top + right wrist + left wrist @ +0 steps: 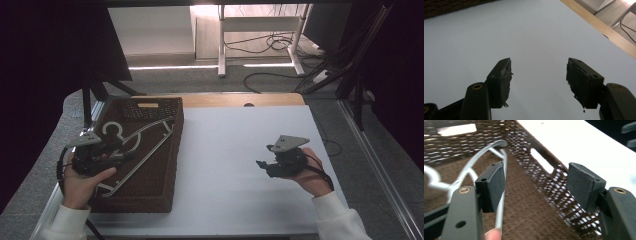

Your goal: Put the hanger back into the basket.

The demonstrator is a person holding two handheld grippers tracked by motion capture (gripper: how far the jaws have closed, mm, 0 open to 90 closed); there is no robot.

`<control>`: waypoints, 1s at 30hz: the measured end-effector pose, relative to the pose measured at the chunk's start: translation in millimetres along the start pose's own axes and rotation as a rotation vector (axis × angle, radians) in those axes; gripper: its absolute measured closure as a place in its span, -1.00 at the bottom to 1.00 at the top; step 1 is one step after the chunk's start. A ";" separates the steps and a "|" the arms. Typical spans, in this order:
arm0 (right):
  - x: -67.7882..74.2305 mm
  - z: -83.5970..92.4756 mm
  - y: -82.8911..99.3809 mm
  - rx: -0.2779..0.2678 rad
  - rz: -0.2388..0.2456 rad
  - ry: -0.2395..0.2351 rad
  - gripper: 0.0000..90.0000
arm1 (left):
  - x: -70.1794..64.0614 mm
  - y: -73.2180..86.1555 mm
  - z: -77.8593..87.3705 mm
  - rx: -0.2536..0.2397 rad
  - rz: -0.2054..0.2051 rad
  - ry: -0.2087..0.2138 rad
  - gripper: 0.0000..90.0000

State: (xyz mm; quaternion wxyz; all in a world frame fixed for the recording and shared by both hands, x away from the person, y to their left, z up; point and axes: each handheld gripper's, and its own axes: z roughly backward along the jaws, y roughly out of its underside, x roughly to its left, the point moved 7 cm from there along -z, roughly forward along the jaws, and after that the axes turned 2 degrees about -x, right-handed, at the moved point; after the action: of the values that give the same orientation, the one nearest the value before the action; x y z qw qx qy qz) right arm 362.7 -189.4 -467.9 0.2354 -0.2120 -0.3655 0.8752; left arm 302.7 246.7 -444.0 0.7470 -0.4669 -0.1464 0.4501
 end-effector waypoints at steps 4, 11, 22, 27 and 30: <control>-3.4 0.9 -0.2 -0.001 -0.054 0.008 -0.28 | -16.0 -3.6 -11.1 0.004 -0.020 0.037 -0.31; -2.9 2.5 1.4 -0.009 -0.140 -0.003 -0.37 | -40.8 -5.8 -28.9 0.019 -0.047 0.092 -0.31; 1.2 3.0 13.8 -0.020 -0.197 -0.007 -0.47 | -54.2 2.1 -41.1 0.034 -0.069 0.116 -0.32; 2.8 3.2 13.0 -0.025 -0.194 -0.004 -0.49 | -53.8 1.7 -39.4 0.027 -0.063 0.116 -0.32; 3.4 2.6 13.0 -0.025 -0.192 -0.004 -0.50 | -52.8 0.8 -38.2 0.020 -0.055 0.108 -0.33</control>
State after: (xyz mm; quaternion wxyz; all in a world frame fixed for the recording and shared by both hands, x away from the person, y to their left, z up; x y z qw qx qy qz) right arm 355.2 -196.9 -476.5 0.3147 -0.1774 -0.3956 0.8444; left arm 297.6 182.6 -454.0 0.7705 -0.4791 -0.1141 0.4047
